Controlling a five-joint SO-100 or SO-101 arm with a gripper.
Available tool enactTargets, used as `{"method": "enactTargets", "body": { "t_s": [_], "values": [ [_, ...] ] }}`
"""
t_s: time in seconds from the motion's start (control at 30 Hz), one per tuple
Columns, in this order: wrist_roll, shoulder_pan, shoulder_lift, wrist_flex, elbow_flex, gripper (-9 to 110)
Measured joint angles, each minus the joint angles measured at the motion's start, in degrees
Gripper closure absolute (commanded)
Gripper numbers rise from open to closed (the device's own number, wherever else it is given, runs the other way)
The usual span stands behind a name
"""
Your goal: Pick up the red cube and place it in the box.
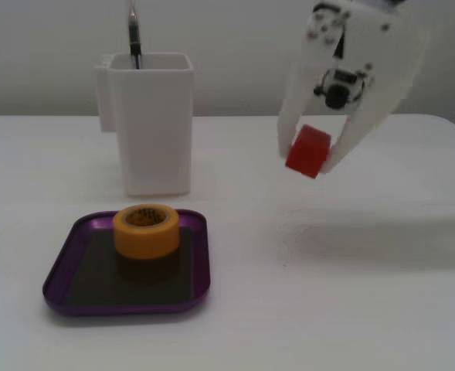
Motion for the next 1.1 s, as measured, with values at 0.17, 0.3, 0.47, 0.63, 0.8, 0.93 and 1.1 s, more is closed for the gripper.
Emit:
{"method": "enactTargets", "body": {
  "t_s": [0.17, 0.3, 0.47, 0.63, 0.8, 0.93, 1.1],
  "values": [
    [-8.6, -11.8, 11.4, -2.3, 0.1, 102],
    [-12.4, -14.5, 10.5, -9.2, 0.1, 102],
    [-13.6, -14.7, -2.0, -20.0, -0.9, 102],
    [-13.6, -14.7, -20.3, -24.4, -10.5, 102],
    [-13.6, -14.6, -35.8, -24.5, -23.9, 102],
    [-13.6, -11.9, -43.9, -24.5, -30.6, 102],
    [-13.6, -8.0, -49.0, -24.5, -33.9, 102]
  ]
}}
